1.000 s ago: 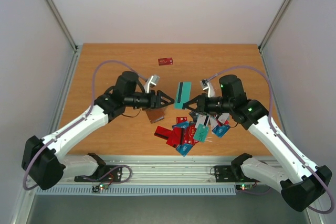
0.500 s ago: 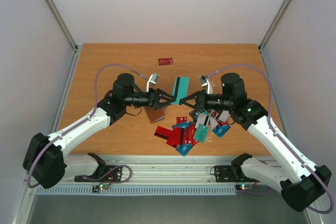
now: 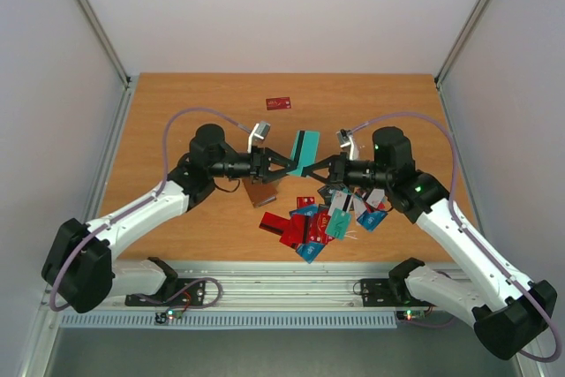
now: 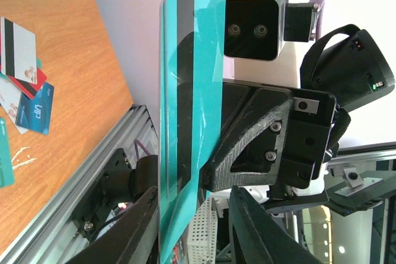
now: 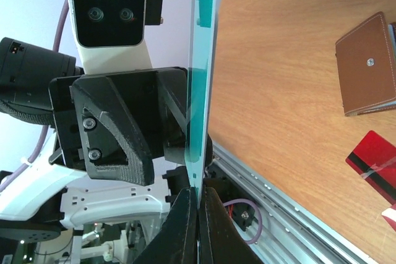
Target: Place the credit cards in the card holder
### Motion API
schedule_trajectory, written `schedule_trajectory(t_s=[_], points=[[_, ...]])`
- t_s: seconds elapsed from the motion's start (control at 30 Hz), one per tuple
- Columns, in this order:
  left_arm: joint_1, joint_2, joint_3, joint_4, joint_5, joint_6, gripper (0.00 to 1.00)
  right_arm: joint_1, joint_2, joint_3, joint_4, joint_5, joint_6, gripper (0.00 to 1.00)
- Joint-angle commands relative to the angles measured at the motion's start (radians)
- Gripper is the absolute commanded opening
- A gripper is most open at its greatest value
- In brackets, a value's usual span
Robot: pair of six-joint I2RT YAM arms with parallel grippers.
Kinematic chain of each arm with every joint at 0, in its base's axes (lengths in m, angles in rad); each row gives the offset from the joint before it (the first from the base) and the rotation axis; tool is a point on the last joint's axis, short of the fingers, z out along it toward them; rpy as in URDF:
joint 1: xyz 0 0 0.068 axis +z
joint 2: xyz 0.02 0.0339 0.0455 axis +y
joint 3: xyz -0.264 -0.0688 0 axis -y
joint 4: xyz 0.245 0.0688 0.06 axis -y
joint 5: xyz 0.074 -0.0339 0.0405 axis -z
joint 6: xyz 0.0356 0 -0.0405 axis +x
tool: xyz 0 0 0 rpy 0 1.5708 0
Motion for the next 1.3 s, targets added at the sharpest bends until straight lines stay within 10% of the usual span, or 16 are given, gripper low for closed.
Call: schedule_trajectory(t_s=[0.0,0.73,0.9,1.27], points=[[-0.01,-0.005,-0.023,0.12,0.031,-0.025,0.31,-0.006,-0.016,-0.019,0.02,0.041,0.021,0.01],[-0.044,0.018,-0.068,0.105,0.008,-0.024,0.0,-0.006,-0.064,-0.13,-0.066,0.128,0.065,0.02],[-0.069,0.054,-0.037,-0.104,-0.039,0.073,0.0,-0.007,-0.128,-0.187,-0.201,0.224,0.052,0.37],[-0.147,0.28,0.159,-0.64,-0.276,0.382,0.0,-0.006,-0.092,-0.208,-0.543,0.476,0.02,0.52]])
